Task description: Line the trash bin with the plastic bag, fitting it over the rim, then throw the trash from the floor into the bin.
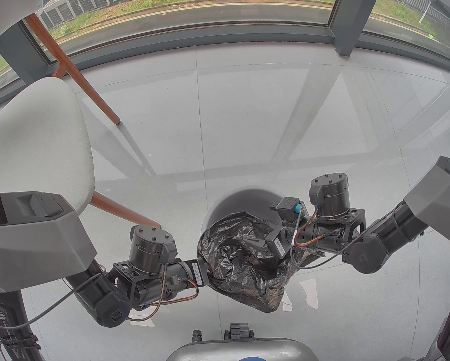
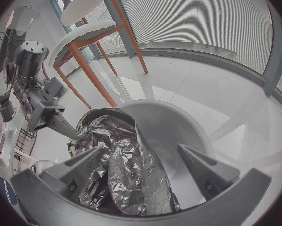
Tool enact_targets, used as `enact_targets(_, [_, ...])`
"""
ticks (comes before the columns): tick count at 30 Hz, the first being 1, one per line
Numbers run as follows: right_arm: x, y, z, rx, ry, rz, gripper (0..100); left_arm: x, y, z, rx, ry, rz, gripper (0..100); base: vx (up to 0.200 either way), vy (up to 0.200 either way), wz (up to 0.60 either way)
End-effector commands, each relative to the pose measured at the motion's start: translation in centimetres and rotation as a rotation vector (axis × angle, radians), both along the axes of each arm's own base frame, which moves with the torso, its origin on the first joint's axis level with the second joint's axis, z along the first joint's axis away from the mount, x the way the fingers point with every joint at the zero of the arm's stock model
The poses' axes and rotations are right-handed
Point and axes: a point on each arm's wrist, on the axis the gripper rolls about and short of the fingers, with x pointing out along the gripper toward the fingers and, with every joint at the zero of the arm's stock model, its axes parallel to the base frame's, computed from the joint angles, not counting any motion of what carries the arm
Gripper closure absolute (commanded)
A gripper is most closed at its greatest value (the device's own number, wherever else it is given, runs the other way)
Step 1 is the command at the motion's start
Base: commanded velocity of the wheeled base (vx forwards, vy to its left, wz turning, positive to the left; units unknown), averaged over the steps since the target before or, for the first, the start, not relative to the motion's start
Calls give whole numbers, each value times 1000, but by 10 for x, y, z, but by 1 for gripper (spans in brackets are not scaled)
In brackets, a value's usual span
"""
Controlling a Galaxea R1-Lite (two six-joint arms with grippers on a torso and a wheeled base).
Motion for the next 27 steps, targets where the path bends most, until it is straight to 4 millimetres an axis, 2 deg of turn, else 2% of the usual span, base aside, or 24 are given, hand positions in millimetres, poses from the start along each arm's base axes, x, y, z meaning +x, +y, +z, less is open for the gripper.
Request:
enact_targets(1, [8,3,-8,-4,5,-4,100,0,0,-1,3,5,1,100,0,0,0])
enact_targets(10, [20,-6,1,14,-24,-38,100,0,1,0,0,1,4,100,0,0,0])
enact_targets(15, [30,-11,15,42,-66,-61,100,1,2,2,-4,-7,8,100,0,0,0])
enact_targets(17, [34,-15,24,55,-88,-73,100,2,2,9,-15,-26,9,100,0,0,0])
enact_targets(21, [39,-21,28,70,-99,-73,100,4,1,16,-31,-47,10,100,0,0,0])
enact_targets(27, [41,-19,34,84,-118,-62,100,7,-1,20,-41,-62,11,100,0,0,0])
